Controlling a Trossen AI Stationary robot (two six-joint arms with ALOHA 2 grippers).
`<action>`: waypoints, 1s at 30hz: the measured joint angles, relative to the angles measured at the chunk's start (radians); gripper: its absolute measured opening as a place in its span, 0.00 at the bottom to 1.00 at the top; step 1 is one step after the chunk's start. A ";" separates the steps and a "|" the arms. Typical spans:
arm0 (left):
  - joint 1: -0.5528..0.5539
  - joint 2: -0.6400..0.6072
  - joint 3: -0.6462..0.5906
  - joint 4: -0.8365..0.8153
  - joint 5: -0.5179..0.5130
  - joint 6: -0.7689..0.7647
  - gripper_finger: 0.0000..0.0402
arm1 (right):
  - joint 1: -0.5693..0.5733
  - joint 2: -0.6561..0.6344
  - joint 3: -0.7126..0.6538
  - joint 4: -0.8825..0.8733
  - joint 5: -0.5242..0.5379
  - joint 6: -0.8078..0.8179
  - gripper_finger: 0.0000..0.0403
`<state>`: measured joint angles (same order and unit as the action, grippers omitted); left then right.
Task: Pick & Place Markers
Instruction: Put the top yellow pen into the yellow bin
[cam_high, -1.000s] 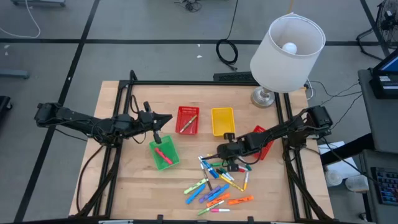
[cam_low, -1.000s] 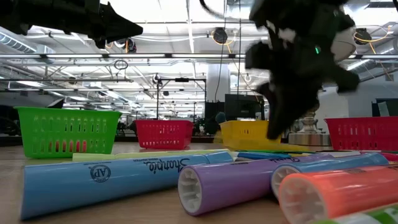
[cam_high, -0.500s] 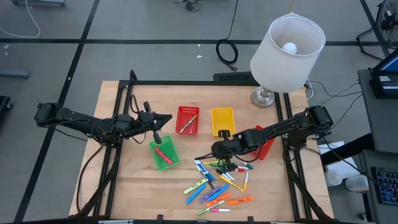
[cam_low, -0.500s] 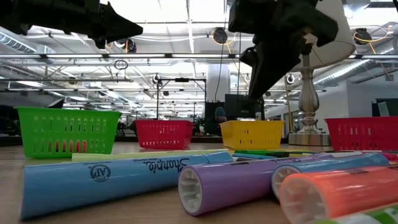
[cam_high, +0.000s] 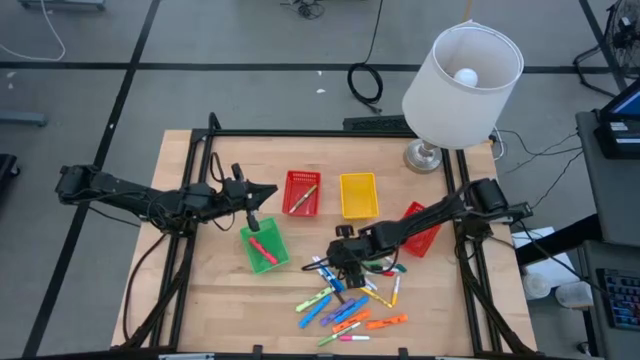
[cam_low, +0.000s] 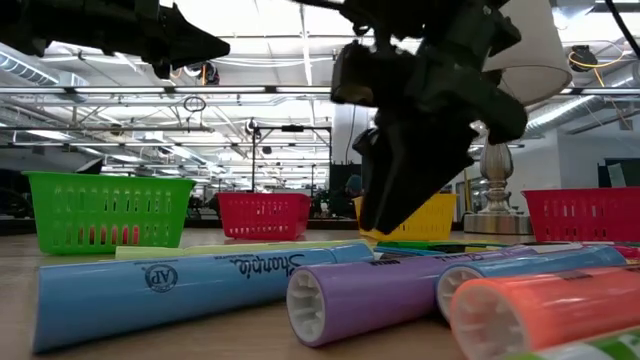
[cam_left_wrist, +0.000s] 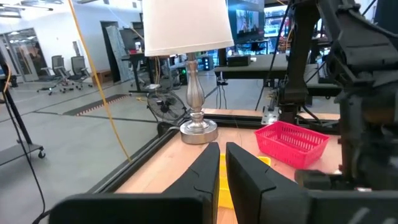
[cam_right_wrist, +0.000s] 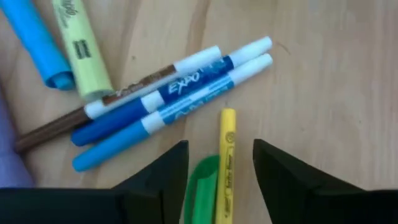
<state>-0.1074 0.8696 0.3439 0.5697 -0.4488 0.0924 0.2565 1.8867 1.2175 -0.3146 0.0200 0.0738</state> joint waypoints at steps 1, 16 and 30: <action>0.000 0.000 0.000 0.001 0.000 0.000 0.09 | 0.000 0.004 0.000 -0.007 0.000 0.000 0.43; 0.000 0.000 0.000 0.000 0.004 0.001 0.09 | -0.008 0.025 0.000 0.066 -0.025 0.011 0.34; 0.000 0.000 0.000 0.001 0.004 0.002 0.09 | -0.028 0.104 0.003 0.104 -0.043 0.026 0.28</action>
<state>-0.1074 0.8692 0.3439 0.5705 -0.4450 0.0945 0.2287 1.9907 1.2202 -0.2110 -0.0234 0.0997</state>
